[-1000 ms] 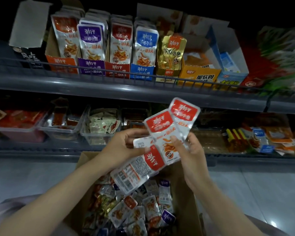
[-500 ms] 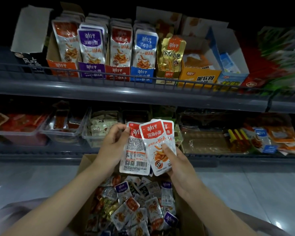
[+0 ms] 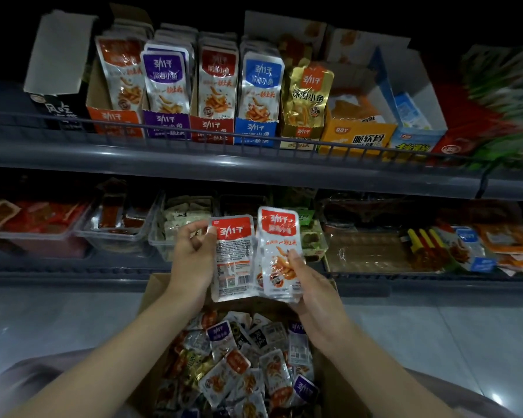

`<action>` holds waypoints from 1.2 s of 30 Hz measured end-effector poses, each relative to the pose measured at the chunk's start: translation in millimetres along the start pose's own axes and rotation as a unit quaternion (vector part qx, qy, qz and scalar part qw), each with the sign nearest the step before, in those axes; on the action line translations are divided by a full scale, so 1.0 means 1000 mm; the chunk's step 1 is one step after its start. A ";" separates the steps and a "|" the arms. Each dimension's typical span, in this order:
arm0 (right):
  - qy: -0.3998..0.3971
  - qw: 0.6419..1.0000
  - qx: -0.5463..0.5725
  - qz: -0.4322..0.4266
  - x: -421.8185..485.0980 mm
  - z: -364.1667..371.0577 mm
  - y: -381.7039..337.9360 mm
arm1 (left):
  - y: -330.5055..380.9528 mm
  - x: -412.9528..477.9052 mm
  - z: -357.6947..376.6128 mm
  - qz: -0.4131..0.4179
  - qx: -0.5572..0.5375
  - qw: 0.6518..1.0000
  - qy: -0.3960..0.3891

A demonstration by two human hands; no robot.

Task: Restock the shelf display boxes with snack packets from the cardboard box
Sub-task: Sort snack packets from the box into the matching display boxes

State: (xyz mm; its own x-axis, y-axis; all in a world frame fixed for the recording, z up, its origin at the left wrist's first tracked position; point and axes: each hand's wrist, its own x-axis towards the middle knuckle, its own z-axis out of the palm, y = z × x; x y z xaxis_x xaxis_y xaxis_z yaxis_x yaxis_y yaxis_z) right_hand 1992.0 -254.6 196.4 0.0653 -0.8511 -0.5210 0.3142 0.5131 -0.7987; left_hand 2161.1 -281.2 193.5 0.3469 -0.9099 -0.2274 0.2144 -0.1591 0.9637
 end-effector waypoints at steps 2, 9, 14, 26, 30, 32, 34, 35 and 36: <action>-0.014 1.000 0.009 0.015 0.001 0.004 0.005 | -0.003 -0.007 0.004 -0.025 -0.013 0.999 -0.027; 0.007 0.998 -0.055 -0.025 0.011 -0.007 -0.015 | 0.012 -0.008 0.002 -0.181 0.017 0.957 -0.226; -0.039 0.996 -0.077 -0.028 0.009 -0.008 -0.019 | 0.019 -0.004 -0.010 -0.200 0.052 0.921 -0.329; -0.041 0.981 -0.158 -0.105 0.010 -0.022 -0.044 | 0.021 0.001 -0.013 -0.055 -0.006 0.970 -0.237; -0.035 0.977 -0.182 -0.105 0.011 -0.023 -0.040 | 0.019 -0.003 -0.007 -0.063 -0.027 0.964 -0.256; -0.047 0.975 -0.188 -0.110 0.009 -0.022 -0.041 | 0.016 -0.006 -0.006 -0.061 -0.023 0.957 -0.281; -0.061 0.971 -0.198 -0.117 0.008 -0.020 -0.041 | 0.013 -0.009 -0.005 -0.049 0.007 0.953 -0.299; -0.061 0.970 -0.202 -0.118 0.007 -0.020 -0.040 | 0.012 -0.010 -0.004 -0.050 0.018 0.953 -0.299; -0.057 0.971 -0.204 -0.113 0.006 -0.018 -0.038 | 0.011 -0.012 -0.003 -0.058 0.020 0.954 -0.292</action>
State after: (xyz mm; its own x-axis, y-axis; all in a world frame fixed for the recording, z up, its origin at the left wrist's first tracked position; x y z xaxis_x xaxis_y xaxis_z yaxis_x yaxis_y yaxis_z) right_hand 1962.8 -277.6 218.2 0.1506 -0.9418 -0.3006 -0.0679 0.2935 -0.9536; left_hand 2162.4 -271.2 206.3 -0.2481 -0.9417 -0.2271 0.1806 -0.2753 0.9442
